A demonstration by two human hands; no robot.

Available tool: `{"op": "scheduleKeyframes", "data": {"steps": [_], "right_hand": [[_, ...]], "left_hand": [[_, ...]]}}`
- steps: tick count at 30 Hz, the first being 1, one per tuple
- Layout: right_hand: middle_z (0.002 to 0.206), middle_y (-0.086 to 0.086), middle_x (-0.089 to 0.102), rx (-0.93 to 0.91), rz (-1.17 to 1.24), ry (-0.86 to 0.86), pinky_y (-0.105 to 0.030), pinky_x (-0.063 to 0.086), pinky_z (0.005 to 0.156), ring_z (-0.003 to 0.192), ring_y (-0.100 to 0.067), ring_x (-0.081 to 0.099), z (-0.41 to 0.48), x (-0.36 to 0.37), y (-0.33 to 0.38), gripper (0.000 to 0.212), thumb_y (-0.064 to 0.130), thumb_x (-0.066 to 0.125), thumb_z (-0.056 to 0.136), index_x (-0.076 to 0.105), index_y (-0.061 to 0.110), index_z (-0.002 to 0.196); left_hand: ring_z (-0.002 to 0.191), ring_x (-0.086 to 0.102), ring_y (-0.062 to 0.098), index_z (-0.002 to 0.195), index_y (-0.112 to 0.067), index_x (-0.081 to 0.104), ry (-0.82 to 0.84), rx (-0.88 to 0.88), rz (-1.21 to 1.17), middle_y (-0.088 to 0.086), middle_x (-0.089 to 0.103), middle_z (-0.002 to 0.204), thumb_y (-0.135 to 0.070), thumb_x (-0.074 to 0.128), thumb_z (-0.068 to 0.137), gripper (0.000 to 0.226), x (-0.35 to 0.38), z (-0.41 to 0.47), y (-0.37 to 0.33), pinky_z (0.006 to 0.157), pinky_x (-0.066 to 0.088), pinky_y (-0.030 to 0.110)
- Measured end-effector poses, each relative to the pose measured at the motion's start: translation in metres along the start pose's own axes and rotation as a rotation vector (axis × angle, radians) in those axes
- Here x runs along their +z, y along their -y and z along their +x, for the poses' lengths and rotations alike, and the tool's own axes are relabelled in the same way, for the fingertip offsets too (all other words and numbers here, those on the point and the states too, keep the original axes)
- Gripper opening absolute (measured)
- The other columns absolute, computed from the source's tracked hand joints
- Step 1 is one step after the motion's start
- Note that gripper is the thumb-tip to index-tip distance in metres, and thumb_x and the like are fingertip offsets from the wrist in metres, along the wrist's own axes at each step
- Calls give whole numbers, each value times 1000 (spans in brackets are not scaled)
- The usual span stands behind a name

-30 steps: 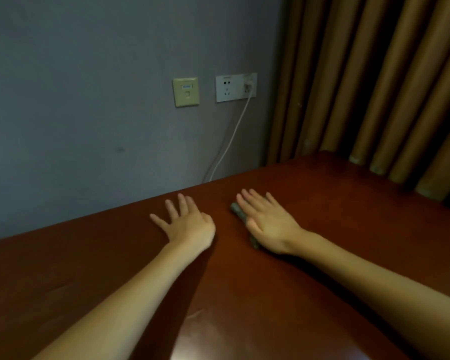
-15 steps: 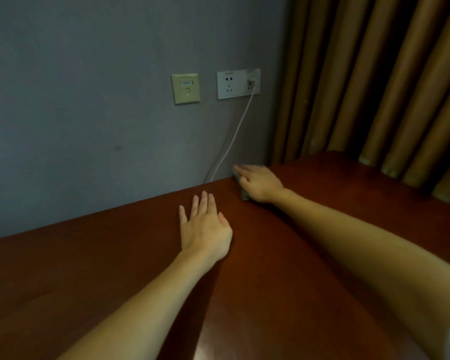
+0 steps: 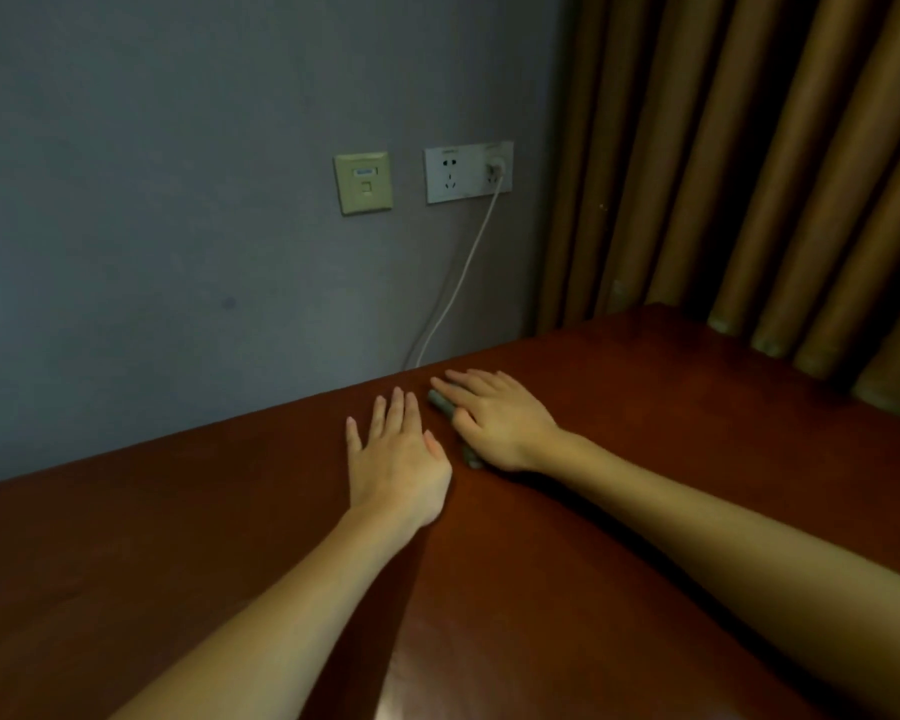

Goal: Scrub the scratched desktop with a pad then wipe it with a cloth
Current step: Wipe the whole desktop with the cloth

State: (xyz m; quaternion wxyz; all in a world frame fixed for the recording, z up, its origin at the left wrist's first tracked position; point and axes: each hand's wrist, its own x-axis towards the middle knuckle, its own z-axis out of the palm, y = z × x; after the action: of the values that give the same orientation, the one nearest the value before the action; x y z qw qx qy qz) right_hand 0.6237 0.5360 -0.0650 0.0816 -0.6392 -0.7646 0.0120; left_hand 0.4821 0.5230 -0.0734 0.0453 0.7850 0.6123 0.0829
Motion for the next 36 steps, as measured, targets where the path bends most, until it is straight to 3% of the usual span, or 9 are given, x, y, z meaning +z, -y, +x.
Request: {"op": "scheduleKeyframes", "data": {"steps": [5,10,13,16,20,25,29,33,36], "right_hand": [[155,-5,28,181,-8,-36,-33,21,114,142,-21,26,53,-2,-61,52,38,27,99,26,25,149],[157,-6,23,397,-83,4,-37,17,117,144,-23,22,11,-14,-130,54,40,21,100,19,22,151],[159,-3,15,357,-87,63,-36,11,117,146,-21,15,-33,-20,-104,59,43,15,97,11,24,152],[160,2,8,176,-103,75,-34,6,117,147,-17,9,-69,-19,-42,87,56,-7,70,5,27,152],[160,4,11,46,-24,41,-35,2,118,147,-16,8,-48,-6,16,63,45,11,91,9,29,152],[159,-1,18,207,-25,26,-34,13,116,145,-19,17,14,-4,-51,54,38,25,100,15,25,152],[159,-4,18,447,-75,22,-38,12,117,145,-22,17,-32,-20,-121,54,39,21,101,13,23,152],[160,0,11,415,-103,66,-36,6,117,147,-19,10,-105,-28,-82,60,44,11,96,7,25,153],[160,4,8,212,-90,42,-35,2,118,147,-16,6,-122,-17,-7,71,48,4,84,6,28,152]], "left_hand": [[147,-8,15,153,-16,-1,13,14,-19,-1,-7,161,-32,16,102,56,-2,0,2,120,-1,45],[147,-8,16,153,-16,0,4,21,-34,-1,-7,161,-33,17,102,56,0,-1,2,120,-1,46],[148,-8,16,153,-15,0,-3,20,-36,0,-6,161,-32,16,102,56,1,-1,1,120,-1,46],[148,-8,16,153,-15,0,2,17,-23,0,-6,161,-32,16,102,56,1,0,0,120,0,46],[148,-7,15,153,-16,1,-1,1,-22,-1,-5,161,-32,16,102,56,1,0,0,120,-1,45],[148,-6,16,153,-15,2,2,23,-41,-1,-5,161,-31,17,102,56,1,1,3,120,-1,46],[148,-6,17,153,-15,2,-6,35,-45,1,-5,161,-31,17,102,56,3,0,3,120,-1,46],[148,-5,19,153,-13,3,-2,21,-34,2,-3,161,-31,17,101,56,2,-1,2,120,0,47],[148,-3,20,153,-12,6,6,10,-21,3,0,161,-31,16,102,56,-1,-6,-2,120,0,44]]}}
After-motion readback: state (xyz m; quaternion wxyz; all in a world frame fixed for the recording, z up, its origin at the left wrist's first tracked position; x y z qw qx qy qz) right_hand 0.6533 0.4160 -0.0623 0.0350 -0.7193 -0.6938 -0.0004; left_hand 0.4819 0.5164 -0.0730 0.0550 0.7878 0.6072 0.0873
